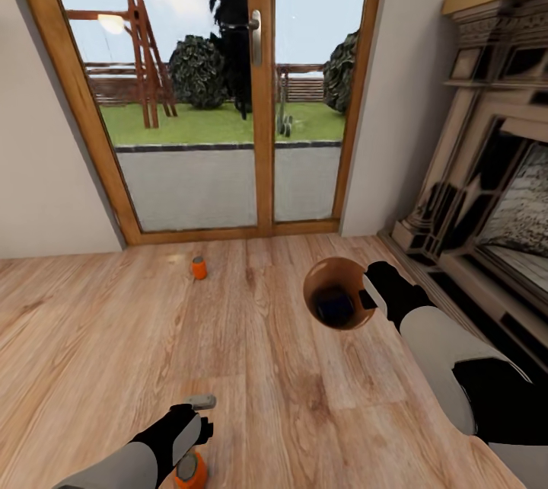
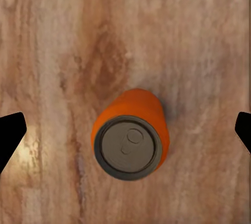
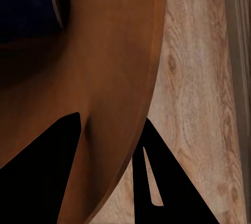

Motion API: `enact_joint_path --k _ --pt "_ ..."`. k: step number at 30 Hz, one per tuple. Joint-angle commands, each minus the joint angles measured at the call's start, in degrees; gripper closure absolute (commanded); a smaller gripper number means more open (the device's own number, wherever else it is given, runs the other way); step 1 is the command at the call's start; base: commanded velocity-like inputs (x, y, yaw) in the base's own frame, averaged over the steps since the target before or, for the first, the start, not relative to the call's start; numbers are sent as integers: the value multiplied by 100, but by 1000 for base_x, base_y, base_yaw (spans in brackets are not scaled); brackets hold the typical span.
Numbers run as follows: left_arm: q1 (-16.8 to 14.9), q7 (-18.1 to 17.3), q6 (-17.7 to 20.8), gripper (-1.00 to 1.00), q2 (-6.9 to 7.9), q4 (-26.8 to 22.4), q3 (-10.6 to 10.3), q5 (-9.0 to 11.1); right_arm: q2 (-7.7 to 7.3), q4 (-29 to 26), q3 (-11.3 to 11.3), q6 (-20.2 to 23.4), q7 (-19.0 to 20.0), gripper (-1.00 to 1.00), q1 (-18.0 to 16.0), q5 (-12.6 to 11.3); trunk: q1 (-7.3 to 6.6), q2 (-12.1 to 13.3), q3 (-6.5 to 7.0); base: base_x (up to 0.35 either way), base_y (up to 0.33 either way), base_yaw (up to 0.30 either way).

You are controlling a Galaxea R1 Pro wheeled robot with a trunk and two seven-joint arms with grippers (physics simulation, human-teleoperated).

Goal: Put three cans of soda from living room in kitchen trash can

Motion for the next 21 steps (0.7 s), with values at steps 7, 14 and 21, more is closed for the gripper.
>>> enact_joint_path --k 7,14,21 --pt "0 0 -2 -100 0 -1 0 0 0 -1 -1 -4 -1 100 -4 -5 -1 -1 1 40 0 0" --pt "0 -8 -2 -100 0 2 0 0 0 3 -2 -4 -9 100 -4 -5 7 -5 -66 3 0 0" --pt "0 -11 -2 -100 0 4 0 0 2 3 -3 -4 -9 100 -4 -5 25 -14 -221 0 0 0"
